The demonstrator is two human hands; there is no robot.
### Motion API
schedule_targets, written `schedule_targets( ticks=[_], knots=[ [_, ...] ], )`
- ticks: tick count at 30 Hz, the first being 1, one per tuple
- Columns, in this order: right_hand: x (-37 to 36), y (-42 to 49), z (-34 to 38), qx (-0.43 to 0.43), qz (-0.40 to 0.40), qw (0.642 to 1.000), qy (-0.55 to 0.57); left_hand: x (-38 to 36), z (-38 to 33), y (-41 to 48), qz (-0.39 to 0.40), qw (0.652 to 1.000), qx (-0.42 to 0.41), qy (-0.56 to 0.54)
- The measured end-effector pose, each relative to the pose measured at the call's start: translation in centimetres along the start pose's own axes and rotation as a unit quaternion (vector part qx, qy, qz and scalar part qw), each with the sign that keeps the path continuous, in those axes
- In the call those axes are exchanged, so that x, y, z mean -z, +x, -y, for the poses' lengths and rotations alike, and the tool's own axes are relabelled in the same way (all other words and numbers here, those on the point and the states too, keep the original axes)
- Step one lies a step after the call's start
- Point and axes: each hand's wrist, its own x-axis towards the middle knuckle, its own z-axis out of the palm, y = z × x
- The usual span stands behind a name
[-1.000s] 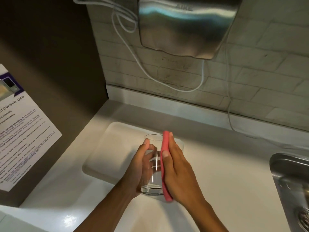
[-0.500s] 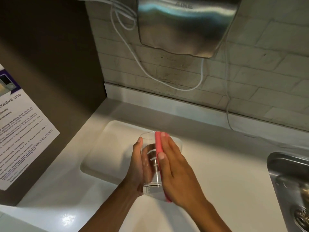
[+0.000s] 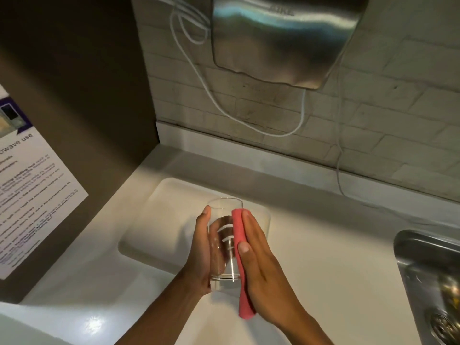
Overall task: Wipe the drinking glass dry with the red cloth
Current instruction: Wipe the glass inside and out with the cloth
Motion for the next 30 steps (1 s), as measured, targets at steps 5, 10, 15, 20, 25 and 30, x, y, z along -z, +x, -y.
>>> schedule_targets(
  ticks=[5,10,15,20,25,30],
  knots=[
    [1.1,1.7,1.2,-0.027,-0.033,0.997,0.06,-0.4,1.2,-0.6,-0.021,1.0,0.018,-0.011],
    [0.0,0.0,0.8,0.029,-0.003,0.998,-0.064,-0.1,-0.5,0.2,-0.047,0.999,-0.007,-0.017],
    [1.3,2.4,1.9,0.014,-0.038,0.999,-0.037,-0.3,0.1,0.2,-0.041,0.999,0.007,-0.012],
    [-0.2,0.7,0.2,0.048,0.004,0.994,-0.095,0.7,-0.6,0.7,-0.039,0.998,0.005,-0.044],
    [0.9,2.9,0.8,0.009,-0.016,0.999,-0.046,0.2,0.5,0.4,-0.056,0.997,0.021,-0.051],
    [-0.2,1.1,-0.1,0.071,0.007,0.991,-0.115,1.1,-0.1,0.9,-0.04,0.997,0.015,-0.061]
  ],
)
